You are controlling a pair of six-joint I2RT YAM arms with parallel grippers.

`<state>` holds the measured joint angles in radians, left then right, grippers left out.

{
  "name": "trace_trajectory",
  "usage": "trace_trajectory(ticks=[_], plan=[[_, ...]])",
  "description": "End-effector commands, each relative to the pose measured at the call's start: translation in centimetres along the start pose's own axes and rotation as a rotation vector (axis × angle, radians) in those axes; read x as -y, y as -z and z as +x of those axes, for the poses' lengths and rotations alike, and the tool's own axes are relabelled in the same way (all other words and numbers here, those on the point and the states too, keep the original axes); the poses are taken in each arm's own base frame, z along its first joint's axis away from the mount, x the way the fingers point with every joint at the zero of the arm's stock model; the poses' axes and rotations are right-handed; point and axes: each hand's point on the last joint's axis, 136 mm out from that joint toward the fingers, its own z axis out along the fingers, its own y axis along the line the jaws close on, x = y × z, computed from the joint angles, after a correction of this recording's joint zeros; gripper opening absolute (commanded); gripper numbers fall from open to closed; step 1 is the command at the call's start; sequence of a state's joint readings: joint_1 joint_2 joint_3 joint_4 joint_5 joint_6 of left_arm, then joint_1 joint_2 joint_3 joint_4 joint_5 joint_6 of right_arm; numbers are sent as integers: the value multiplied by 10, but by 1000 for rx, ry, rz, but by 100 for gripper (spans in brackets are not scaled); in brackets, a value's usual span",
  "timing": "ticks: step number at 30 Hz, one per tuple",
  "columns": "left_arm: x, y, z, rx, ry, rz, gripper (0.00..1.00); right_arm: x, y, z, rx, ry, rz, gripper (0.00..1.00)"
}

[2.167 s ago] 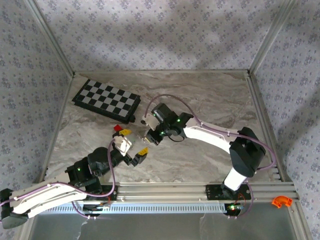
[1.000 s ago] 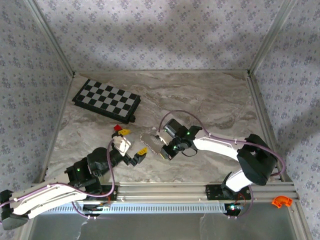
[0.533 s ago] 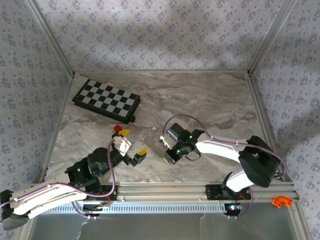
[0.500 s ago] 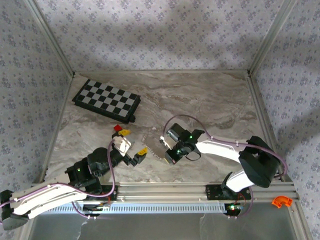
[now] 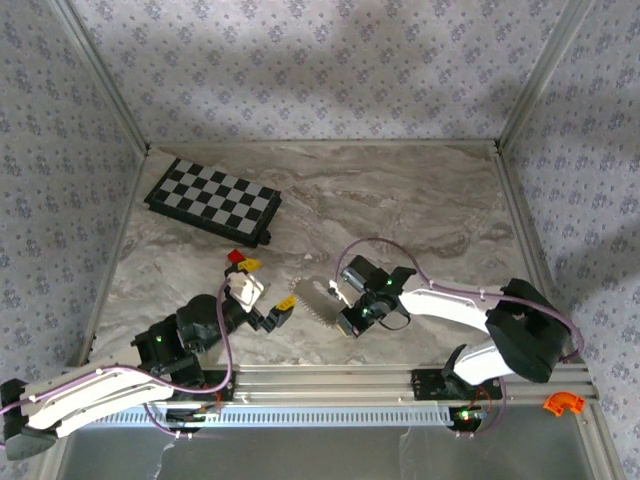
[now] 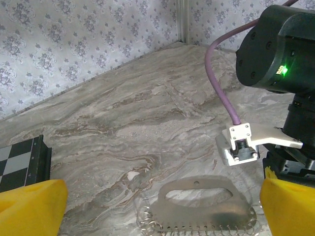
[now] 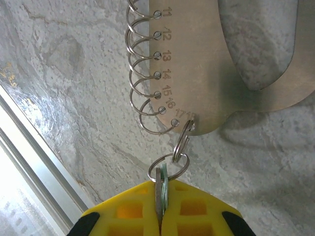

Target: Put the keys on the keyring

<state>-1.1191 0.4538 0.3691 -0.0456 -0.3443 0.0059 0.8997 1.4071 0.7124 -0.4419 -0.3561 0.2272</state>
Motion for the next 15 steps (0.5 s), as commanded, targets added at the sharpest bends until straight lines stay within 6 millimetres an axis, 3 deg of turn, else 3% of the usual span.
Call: trace_trajectory(ticks=[1, 15], plan=[[1, -1, -9, 41, 25, 6, 99, 1, 0, 14, -29, -34, 5, 0], [1, -3, -8, 40, 25, 7, 99, 3, -8, 33, -45, -92, -3, 0]])
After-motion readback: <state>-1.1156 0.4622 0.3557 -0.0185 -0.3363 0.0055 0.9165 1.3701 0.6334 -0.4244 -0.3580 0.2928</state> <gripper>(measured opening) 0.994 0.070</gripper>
